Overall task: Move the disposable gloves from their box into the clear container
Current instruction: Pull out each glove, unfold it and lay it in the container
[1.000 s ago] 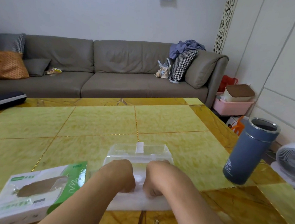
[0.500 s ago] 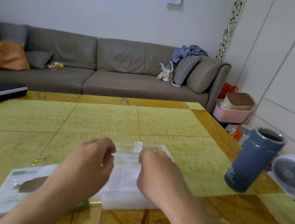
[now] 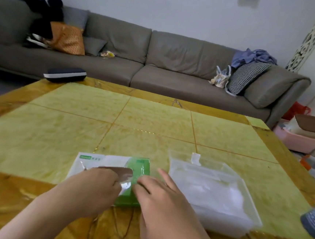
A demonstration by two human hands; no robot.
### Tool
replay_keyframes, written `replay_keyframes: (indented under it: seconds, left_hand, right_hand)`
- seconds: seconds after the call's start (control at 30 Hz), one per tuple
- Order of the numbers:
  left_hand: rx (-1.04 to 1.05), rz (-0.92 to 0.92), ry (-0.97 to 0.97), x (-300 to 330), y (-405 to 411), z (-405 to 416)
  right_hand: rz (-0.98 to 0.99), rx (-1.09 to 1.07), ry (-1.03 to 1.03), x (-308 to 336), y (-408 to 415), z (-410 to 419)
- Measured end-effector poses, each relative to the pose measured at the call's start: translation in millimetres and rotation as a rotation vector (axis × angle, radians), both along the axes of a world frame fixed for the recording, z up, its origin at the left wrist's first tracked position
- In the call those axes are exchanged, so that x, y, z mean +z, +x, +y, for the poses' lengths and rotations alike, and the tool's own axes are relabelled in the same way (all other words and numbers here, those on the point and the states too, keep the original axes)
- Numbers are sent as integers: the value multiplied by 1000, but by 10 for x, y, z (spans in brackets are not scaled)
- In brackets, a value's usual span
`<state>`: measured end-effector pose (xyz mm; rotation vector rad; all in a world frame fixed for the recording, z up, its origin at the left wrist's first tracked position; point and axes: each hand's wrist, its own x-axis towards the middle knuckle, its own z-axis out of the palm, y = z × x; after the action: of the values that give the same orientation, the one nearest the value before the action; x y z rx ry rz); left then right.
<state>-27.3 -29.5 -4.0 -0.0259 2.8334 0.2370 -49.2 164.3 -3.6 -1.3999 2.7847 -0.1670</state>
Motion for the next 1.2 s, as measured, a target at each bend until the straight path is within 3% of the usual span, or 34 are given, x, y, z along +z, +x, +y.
replay_keyframes:
  seconds: [0.17,0.27,0.47,0.57,0.7,0.8,0.93,1.03,1.2]
  left_hand:
    - [44,-47,16,-9,-87,7]
    - [238,45,143,-34,-121,39]
    - [396,308,271,28,-55,-77]
    - [380,426,273,37,-38,-63]
    - [331,342,228,-13,-66,6]
    - [340,431,236,-4,-95,-9]
    - [449,632,517,213,-50,-70]
    - [516,753,840,375,11,-60]
    - [589,845,1161,505,62,-2]
  right_hand:
    - [-22,-44,31,-26,4,-64]
    - [-7,-40,-1,-62,8,-46]
    - [48,-87,-52,-156,33,-20]
    - [27,-105,-27,-125,63,-19]
    - [-41,-82,-62,32,104,-14]
    - [-47,-67,-114,38,96,-3]
    - [19,-94,-67,-106,64,28]
    - [8,-83,-43,-162,27,9]
    - [-49,-88,-72,-14,41,-22]
